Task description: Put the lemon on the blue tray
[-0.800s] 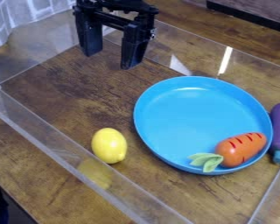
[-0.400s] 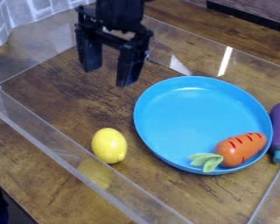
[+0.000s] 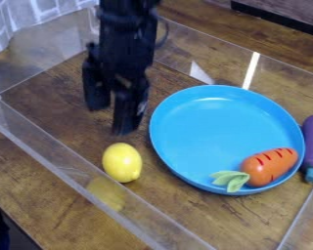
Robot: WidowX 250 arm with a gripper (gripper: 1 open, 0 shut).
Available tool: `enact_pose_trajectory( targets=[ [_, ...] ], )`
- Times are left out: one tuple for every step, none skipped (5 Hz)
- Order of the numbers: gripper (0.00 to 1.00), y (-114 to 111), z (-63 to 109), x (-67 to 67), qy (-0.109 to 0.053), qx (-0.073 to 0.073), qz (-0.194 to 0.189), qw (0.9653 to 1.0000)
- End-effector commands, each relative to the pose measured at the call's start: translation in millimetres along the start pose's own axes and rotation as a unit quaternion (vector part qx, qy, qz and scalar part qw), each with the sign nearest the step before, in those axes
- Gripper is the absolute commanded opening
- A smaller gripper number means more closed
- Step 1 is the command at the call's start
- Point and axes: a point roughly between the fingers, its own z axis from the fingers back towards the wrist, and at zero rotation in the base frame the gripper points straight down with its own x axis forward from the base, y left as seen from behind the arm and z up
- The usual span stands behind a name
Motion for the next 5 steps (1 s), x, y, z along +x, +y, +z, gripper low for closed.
enact_pose_trajectory(
  targets=[
    [1.00, -5, -8.3, 1.0, -0.028, 0.021, -0.054, 0.9979],
    [1.00, -7, -24.3, 0.5, -0.038, 0.032, -0.068, 0.9964],
    [1.00, -7, -34.3, 2.6, -0.043, 0.037, -0.069, 0.9960],
    [1.00, -7, -46.9, 4.2, -0.044, 0.042, -0.071, 0.9956],
    [0.00, -7, -48.9, 2.3, -0.046, 0.047, -0.072, 0.9952]
  ],
)
